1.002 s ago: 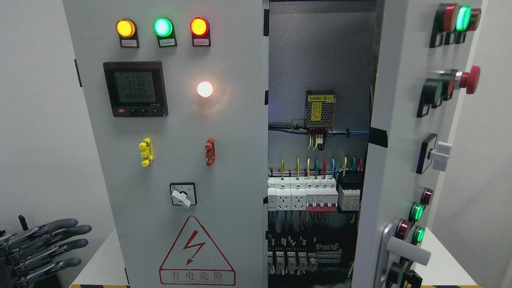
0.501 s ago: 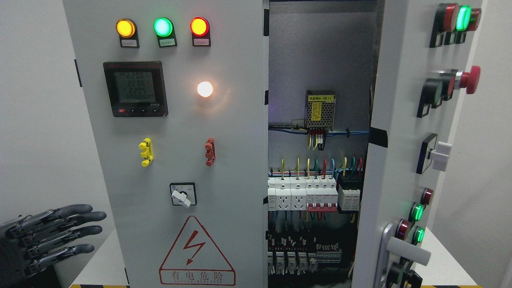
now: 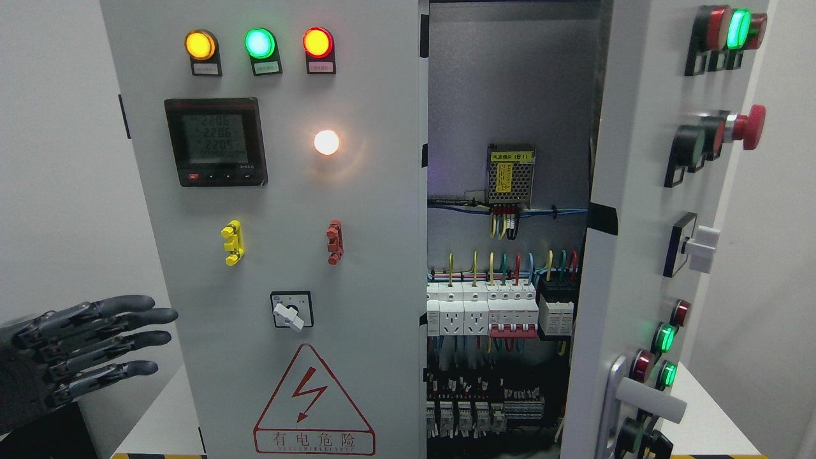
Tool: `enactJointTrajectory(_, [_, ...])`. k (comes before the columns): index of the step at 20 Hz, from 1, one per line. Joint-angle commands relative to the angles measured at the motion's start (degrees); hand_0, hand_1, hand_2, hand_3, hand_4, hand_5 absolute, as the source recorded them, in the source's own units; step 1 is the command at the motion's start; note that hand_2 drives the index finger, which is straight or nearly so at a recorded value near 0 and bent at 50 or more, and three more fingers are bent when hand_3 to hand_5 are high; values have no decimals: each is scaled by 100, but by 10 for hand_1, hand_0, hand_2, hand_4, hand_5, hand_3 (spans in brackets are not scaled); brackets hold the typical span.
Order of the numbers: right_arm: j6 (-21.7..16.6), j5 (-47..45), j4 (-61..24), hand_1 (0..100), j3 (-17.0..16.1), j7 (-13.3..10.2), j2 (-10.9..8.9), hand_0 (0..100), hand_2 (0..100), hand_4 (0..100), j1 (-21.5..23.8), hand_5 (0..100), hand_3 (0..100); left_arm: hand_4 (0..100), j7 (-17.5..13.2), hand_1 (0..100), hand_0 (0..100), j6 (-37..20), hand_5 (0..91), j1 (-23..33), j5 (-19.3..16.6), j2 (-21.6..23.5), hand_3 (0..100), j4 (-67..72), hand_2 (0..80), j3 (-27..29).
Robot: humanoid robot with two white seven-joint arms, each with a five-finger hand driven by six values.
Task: Open door with both hands
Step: 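Raise the left hand toward the gap of the partly open door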
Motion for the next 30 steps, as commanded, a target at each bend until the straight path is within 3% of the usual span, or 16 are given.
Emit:
enactJointTrajectory(1, [-6,0,0,0,0,-1,0,0,0,0,0,0,0,30,9,0,0,756,0,-2124,-614,-1010,0,317,0,-2387])
enactJointTrajectory(3, [3,0,0,0,0,-1,0,0,0,0,0,0,0,30,9,0,0,959,0,-2986,-1045,-1547,0,467,0,-3187])
enactJointTrajectory(5, [-6,0,0,0,0,-1,0,0,0,0,0,0,0,29,9,0,0,960,0,-3646,-1064,-1601,0,599,0,-3899])
enactJointTrajectory(10, [-6,0,0,0,0,-1,0,0,0,0,0,0,0,29,9,0,0,969,0,-4641,-828,-1716,0,599,0,-4780])
enactJointTrajectory(15, [-6,0,0,0,0,-1,0,0,0,0,0,0,0,29,18,0,0,908,0,-6090,-555,-1909,0,696,0,-6299])
enactJointTrajectory(18, [-6,0,0,0,0,-1,0,0,0,0,0,0,0,29,27,0,0,855,0,-6645,-485,-2146,0,731,0,-6924])
enactJointTrajectory(22, [-6,0,0,0,0,-1,0,0,0,0,0,0,0,29,44,0,0,556,0,-7567,-107,-2339,0,731,0,-7978])
enactJointTrajectory(27, [3,0,0,0,0,-1,0,0,0,0,0,0,0,29,290,0,0,503,0,-8034,-54,-2656,0,731,0,-8410])
enactJointTrajectory(30, [-6,0,0,0,0,-1,0,0,0,0,0,0,0,29,299,0,0,118,0,-8369,218,-2726,0,731,0,-8920])
